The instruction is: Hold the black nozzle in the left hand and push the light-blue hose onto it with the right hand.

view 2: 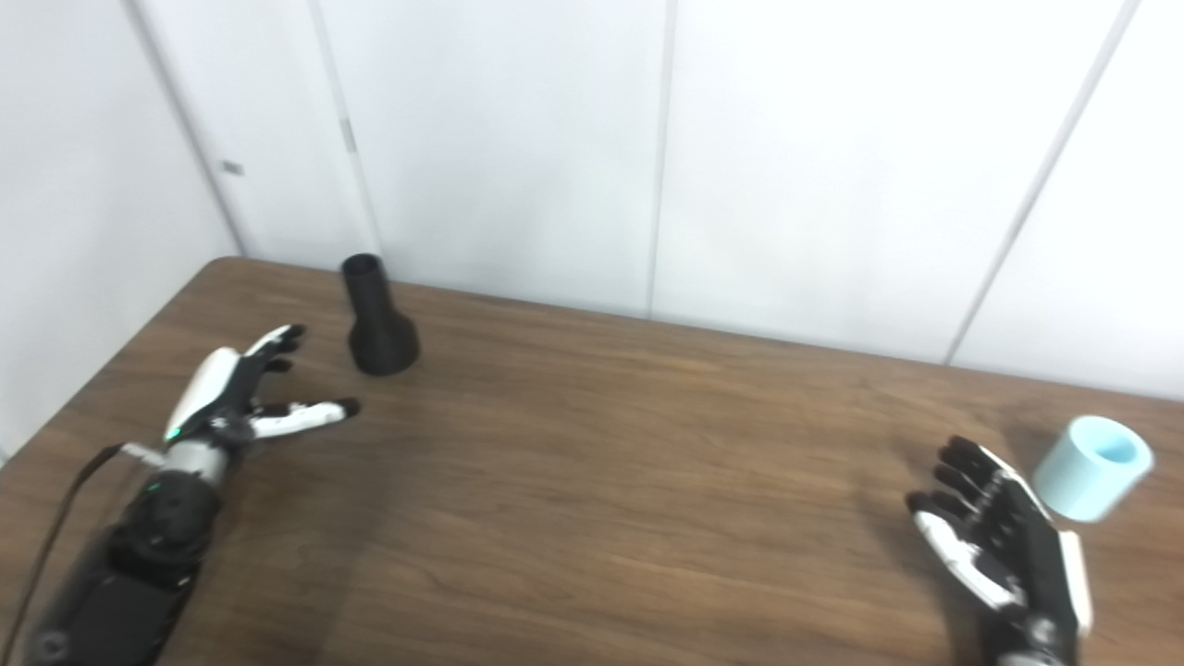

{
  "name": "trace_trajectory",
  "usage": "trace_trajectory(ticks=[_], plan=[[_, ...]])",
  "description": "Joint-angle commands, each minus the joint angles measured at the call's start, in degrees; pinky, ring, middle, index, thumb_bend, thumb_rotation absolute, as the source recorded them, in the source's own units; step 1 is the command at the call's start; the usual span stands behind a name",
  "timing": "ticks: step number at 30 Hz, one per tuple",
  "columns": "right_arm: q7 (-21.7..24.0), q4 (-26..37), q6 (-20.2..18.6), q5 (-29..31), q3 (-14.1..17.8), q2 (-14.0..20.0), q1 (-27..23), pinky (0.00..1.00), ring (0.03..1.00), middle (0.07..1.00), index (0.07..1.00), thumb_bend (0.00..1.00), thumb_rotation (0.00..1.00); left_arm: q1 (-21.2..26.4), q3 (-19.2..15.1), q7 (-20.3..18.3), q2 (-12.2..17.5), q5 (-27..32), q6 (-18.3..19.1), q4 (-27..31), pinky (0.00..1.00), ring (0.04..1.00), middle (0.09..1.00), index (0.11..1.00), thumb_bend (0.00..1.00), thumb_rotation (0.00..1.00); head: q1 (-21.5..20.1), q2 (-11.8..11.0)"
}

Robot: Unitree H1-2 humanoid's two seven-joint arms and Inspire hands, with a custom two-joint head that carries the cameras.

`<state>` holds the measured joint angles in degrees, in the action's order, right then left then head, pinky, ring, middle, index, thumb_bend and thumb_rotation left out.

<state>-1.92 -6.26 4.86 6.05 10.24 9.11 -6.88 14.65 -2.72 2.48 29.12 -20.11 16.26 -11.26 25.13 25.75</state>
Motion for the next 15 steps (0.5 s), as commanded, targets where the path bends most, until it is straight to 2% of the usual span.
trace_trajectory(ticks=[1, 4, 7, 9, 13, 15], plan=[[1.1, -0.4, -0.1, 1.4, 0.8, 1.2, 0.4, 0.66, 0.739, 0.746, 0.714, 0.29, 0.11, 1.3, 1.0, -0.6, -1.0, -1.0, 3.3, 0.7, 0.75, 0.848, 0.905, 0.916, 1.0, 0.41, 0.4, 0.0], [1.4, -1.3, 1.3, 0.2, 0.6, 2.3, 0.1, 0.55, 0.667, 0.686, 0.648, 0.35, 0.28, 3.2, 1.8, -0.8, -1.4, -2.1, 5.1, 0.1, 0.72, 0.833, 0.891, 0.899, 1.0, 0.38, 1.8, -0.3], [-2.0, -0.6, -1.6, -4.1, 0.6, 2.2, 0.1, 0.48, 0.613, 0.639, 0.596, 0.42, 0.41, 6.2, 2.7, -1.0, -0.9, -3.4, 6.2, -2.0, 0.69, 0.812, 0.872, 0.882, 1.0, 0.38, 2.5, -0.5], [-3.0, 0.2, -3.1, -5.3, 0.6, 2.0, 0.2, 0.48, 0.612, 0.637, 0.591, 0.44, 0.44, 7.9, 3.8, -0.9, -0.4, -4.9, 6.9, -3.2, 0.67, 0.8, 0.864, 0.87, 1.0, 0.38, 2.9, -0.7], [-2.9, 0.3, -3.0, -5.4, 0.6, 2.1, 0.3, 0.49, 0.621, 0.645, 0.598, 0.51, 0.51, 10.3, 5.7, -0.3, 0.3, -7.9, 8.1, -6.6, 0.66, 0.802, 0.869, 0.864, 1.0, 0.38, 3.5, -1.0], [-2.9, 0.5, -3.1, -5.7, 0.5, 2.1, 0.4, 0.49, 0.628, 0.651, 0.602, 0.54, 0.53, 10.9, 6.4, -0.7, 0.5, -8.8, 9.1, -7.2, 0.72, 0.824, 0.875, 0.864, 1.0, 0.37, 3.7, -1.0]])
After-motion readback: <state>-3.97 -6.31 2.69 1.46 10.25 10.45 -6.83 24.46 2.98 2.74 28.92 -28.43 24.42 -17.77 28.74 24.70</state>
